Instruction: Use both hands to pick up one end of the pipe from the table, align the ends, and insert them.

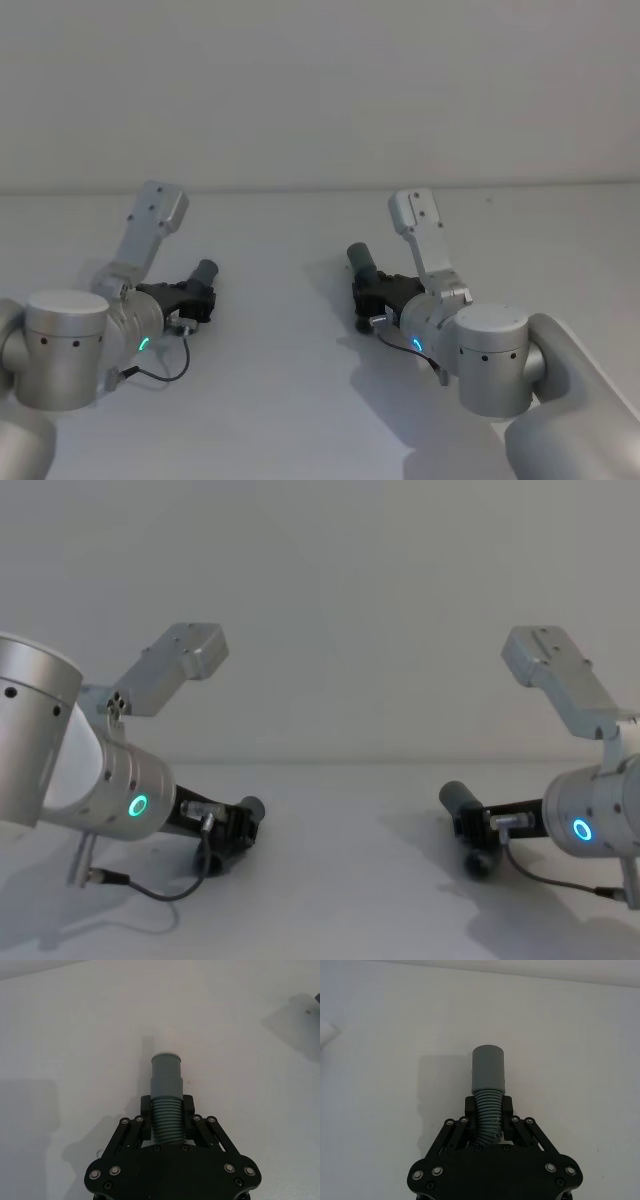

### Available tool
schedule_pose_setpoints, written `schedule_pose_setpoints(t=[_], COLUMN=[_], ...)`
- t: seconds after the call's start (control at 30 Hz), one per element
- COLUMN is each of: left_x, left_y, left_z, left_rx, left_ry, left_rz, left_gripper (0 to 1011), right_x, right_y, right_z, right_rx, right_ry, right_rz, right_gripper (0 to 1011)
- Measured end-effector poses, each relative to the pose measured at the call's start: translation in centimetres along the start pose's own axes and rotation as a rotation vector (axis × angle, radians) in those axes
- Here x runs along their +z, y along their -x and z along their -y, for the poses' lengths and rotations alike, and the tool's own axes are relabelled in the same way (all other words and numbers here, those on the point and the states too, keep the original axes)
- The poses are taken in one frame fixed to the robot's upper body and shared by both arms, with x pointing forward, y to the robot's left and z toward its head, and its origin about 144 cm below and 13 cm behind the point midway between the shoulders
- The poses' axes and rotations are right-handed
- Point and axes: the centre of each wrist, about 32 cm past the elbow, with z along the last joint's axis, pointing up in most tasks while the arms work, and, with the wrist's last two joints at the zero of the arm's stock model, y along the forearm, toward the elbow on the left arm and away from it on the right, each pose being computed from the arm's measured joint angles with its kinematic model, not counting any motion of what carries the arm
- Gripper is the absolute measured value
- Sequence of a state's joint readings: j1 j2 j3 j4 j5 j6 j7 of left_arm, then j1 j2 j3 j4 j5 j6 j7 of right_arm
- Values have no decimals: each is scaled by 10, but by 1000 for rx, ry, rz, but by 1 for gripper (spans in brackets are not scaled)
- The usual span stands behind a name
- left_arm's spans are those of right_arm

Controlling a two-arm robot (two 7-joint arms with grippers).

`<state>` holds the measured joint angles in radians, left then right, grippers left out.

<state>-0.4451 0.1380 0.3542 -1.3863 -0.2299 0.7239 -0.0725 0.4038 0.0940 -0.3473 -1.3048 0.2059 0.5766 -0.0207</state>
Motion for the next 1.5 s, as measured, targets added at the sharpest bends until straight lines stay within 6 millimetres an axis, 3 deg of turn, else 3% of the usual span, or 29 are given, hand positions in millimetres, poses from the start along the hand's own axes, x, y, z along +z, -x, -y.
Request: schedule_pose_setpoints(t=[0.9, 1.5], left_x=[21, 33], left_y=[-26, -60], left_z=[-14, -9], left_rx=[-201, -399], left_ry=[242, 325], left_rz=[231, 469], left_gripper=[320, 320], right_x=[0, 22], right_y=[0, -17], right_z=[0, 23], right_rx=[0, -7], right_ry=[0, -41], right_rz=[6, 231], right_gripper=[256, 256])
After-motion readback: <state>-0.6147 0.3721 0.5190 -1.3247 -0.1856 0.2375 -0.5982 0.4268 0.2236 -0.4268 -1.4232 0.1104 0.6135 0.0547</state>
